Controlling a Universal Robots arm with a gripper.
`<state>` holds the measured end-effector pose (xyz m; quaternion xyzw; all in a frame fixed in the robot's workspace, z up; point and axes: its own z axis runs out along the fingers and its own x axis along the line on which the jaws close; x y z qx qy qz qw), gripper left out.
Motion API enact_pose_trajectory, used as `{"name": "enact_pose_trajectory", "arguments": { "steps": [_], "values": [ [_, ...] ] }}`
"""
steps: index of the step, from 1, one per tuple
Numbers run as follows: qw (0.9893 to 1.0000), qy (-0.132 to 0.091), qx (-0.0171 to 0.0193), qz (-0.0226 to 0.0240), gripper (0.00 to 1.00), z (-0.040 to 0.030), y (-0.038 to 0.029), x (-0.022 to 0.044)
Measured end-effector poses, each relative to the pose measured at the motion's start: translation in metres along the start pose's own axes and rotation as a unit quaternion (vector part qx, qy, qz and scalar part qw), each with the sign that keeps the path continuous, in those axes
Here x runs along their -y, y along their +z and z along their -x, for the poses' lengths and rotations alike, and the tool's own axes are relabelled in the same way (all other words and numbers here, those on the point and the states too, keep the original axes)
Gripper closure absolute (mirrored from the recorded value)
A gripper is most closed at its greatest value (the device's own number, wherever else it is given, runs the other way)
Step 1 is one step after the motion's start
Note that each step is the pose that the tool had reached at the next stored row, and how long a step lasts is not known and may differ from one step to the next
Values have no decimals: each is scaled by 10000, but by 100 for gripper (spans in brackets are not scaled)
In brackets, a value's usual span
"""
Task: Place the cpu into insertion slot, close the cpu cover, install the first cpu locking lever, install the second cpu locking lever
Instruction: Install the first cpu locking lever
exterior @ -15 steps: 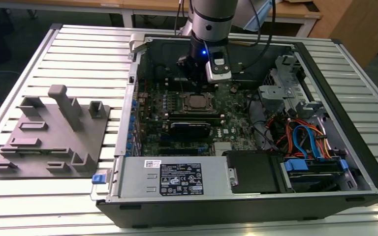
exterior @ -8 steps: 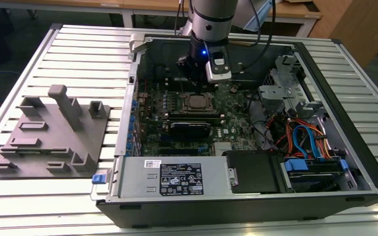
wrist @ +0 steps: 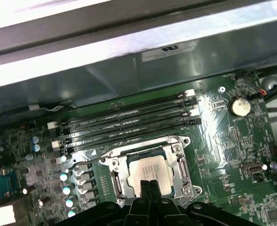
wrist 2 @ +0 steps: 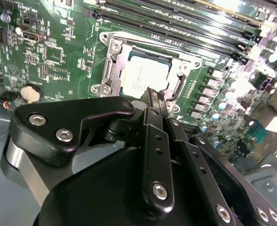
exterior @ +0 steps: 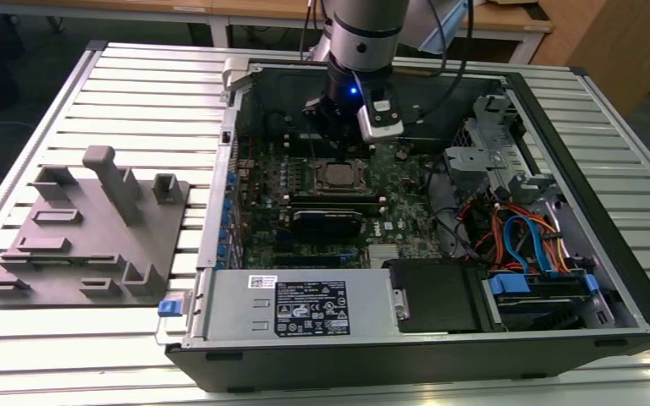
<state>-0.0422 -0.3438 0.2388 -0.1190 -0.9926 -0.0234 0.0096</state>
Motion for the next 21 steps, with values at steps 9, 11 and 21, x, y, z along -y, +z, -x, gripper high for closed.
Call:
{"name": "enact_pose_trajectory", "arguments": {
  "steps": [9, 11, 21],
  "values": [
    [9998, -47, 185, 55, 89, -61, 2, 15],
    [9998, -50, 185, 55, 89, -62, 1, 15],
    [9998, -65, 185, 55, 89, -66, 1, 17]
  ]
}}
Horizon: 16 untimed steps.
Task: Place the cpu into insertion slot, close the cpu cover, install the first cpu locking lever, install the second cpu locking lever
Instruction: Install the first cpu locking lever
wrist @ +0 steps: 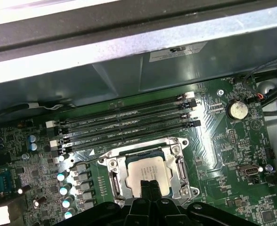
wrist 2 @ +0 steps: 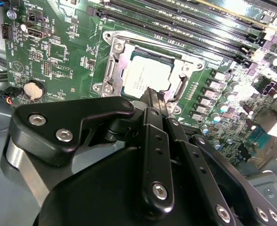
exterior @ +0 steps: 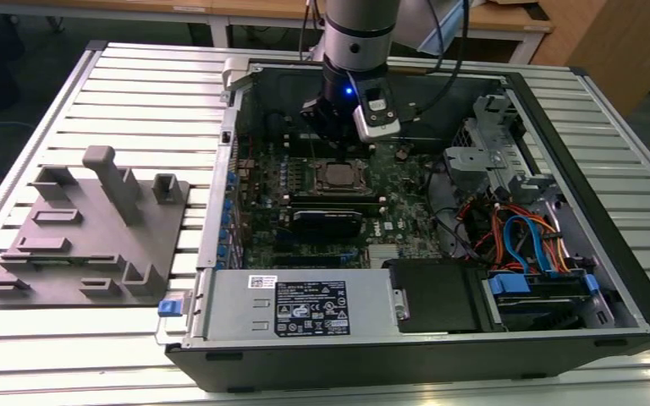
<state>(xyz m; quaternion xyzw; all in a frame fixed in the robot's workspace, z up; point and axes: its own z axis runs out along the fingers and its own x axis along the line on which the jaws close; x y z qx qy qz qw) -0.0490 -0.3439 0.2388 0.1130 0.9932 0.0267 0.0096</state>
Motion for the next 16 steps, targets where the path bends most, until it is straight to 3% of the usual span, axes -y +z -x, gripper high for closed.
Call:
{"name": "enact_pose_trajectory", "arguments": {
  "steps": [3, 9, 16],
  "values": [
    [10000, -61, -3, 1, 89, -3, 0, 1],
    [9991, -428, -23, 6, 89, -4, 0, 2],
    [9990, -450, -25, 6, 89, -9, -1, 4]
  ]
}}
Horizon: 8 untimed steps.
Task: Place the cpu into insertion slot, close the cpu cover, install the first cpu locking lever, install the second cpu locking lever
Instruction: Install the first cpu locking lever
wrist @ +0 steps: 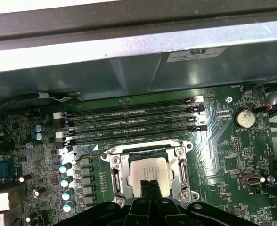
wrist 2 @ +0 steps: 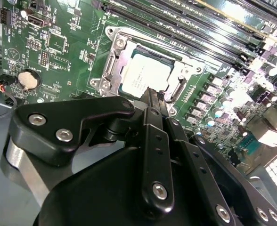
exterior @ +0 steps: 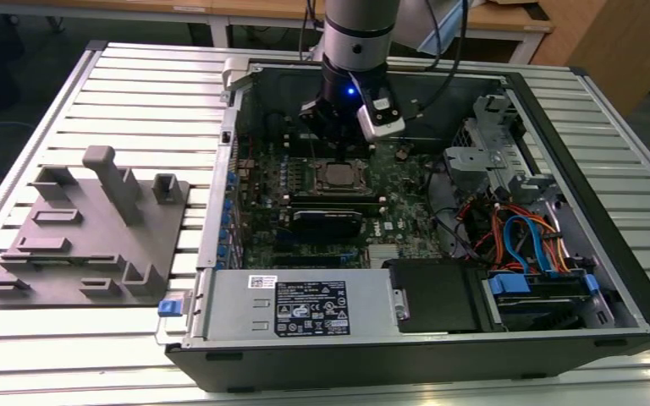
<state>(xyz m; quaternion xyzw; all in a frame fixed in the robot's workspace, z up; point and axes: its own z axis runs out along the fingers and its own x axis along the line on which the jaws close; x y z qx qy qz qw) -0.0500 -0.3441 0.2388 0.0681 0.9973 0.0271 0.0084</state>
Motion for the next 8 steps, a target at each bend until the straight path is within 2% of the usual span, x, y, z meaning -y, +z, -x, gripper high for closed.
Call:
{"name": "enact_pose_trajectory", "arguments": {
  "steps": [5, 8],
  "values": [
    [10000, -37, 0, 3, 89, -10, -26, 0],
    [9998, -190, -10, 9, 89, -11, -27, 0]
  ]
}}
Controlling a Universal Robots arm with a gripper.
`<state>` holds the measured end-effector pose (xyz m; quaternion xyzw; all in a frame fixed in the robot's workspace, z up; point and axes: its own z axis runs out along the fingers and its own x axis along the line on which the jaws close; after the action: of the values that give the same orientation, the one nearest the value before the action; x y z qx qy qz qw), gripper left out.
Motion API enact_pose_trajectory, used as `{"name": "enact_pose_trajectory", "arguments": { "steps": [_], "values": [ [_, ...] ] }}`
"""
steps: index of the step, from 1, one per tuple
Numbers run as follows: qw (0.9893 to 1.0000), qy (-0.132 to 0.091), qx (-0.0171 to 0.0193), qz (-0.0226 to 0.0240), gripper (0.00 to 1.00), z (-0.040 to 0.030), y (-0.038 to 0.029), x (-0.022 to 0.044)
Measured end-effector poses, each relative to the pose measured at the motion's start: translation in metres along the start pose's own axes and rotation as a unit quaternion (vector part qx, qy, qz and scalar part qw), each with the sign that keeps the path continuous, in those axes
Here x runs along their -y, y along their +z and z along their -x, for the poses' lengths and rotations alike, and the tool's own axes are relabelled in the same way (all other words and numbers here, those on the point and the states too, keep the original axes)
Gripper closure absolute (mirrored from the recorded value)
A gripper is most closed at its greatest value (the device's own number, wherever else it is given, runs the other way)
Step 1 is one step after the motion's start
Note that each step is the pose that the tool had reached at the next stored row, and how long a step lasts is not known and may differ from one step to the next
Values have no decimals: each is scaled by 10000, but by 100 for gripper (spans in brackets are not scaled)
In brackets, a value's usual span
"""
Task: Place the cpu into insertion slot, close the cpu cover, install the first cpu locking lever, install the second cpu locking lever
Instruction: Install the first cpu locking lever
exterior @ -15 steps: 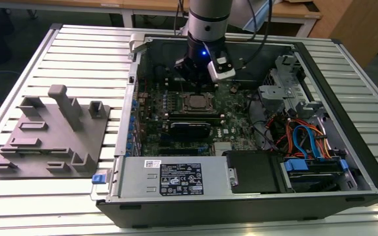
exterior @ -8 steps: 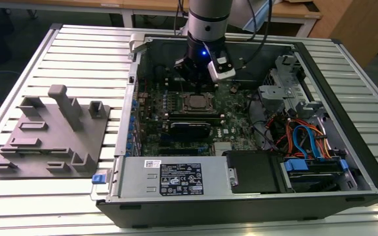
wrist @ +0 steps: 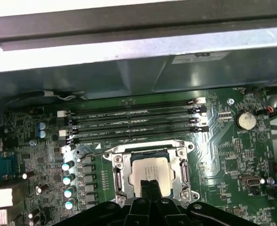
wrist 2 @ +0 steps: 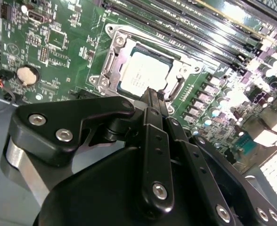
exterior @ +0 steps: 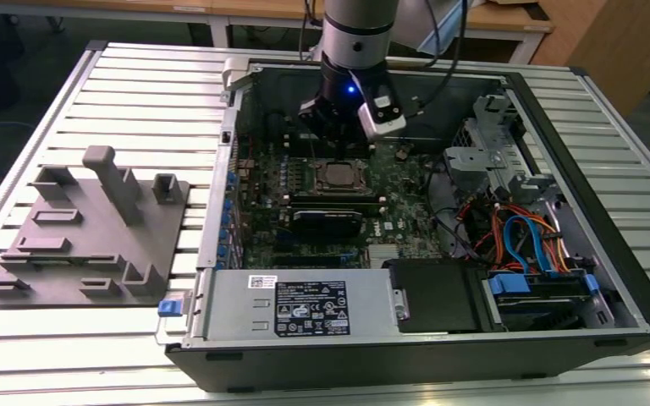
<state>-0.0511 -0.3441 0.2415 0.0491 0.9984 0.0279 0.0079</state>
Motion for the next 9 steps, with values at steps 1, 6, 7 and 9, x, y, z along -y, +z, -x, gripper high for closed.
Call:
{"name": "enact_pose_trajectory", "arguments": {
  "steps": [1, 6, 7, 9],
  "values": [
    [10000, -67, -4, 4, 89, 0, 0, 0],
    [9994, -334, -17, 9, 89, 0, 0, 0],
    [9994, -355, -17, 9, 89, -2, 0, 1],
    [9994, -359, -18, 9, 89, -2, 0, 1]
  ]
}}
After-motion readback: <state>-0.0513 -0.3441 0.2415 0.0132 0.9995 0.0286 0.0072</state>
